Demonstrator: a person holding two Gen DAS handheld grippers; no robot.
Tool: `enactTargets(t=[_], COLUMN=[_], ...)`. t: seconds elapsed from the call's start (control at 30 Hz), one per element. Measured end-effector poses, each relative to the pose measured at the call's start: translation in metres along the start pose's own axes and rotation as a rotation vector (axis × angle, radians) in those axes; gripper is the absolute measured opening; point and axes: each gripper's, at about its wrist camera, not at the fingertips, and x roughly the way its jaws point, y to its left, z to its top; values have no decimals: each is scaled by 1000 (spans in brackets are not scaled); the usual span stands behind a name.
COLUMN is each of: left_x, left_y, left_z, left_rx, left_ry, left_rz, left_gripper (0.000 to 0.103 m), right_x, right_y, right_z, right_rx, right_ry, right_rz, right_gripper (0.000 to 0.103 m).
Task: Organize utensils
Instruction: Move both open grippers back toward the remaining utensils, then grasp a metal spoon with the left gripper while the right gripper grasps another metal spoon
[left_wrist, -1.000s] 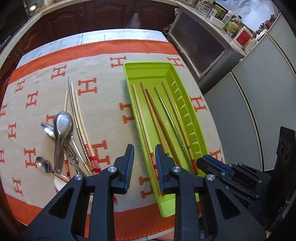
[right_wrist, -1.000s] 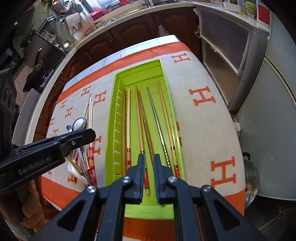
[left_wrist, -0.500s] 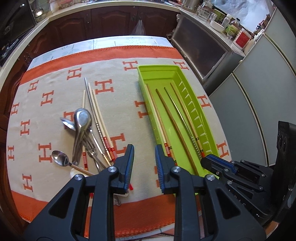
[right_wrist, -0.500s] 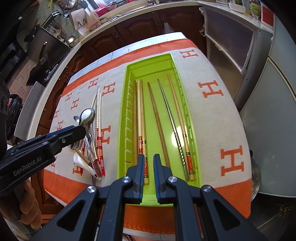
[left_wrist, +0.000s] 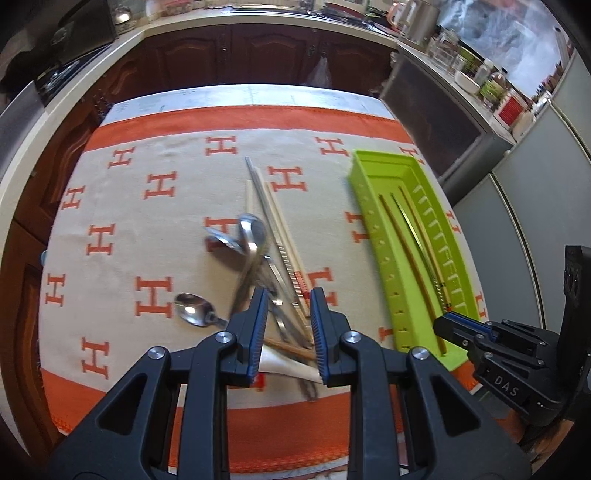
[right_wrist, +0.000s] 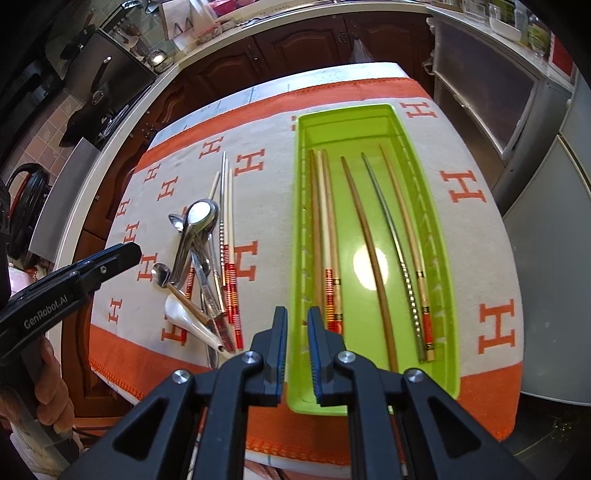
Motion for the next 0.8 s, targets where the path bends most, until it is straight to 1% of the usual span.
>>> enactTargets(t=[0.03,0.1,0.33,0.5,0.67,0.8], left_x=[-2,-5,-3,5,20,39], left_y=[12,29,78,96,107,111], left_z=[1,2,3,4,11,20], left_rx=[-16,-42,-107,-132,-161,-203], left_ry=[-6,-14,-19,-8,15,47], left_rz=[8,13,2,-16,-67,-140], left_gripper=[20,20,20,20,20,20], right_x=[1,3,15,29,52,72], right_y=[4,12,44,67,82,84], right_z=[2,6,26,45,62,71], right_rx=[-6,-18,-83,-139,-157,-129], right_ry=[1,3,17,28,63,102], right_rz=[1,5,-8,-14,-1,28], right_gripper=[19,21,21,21,21,21])
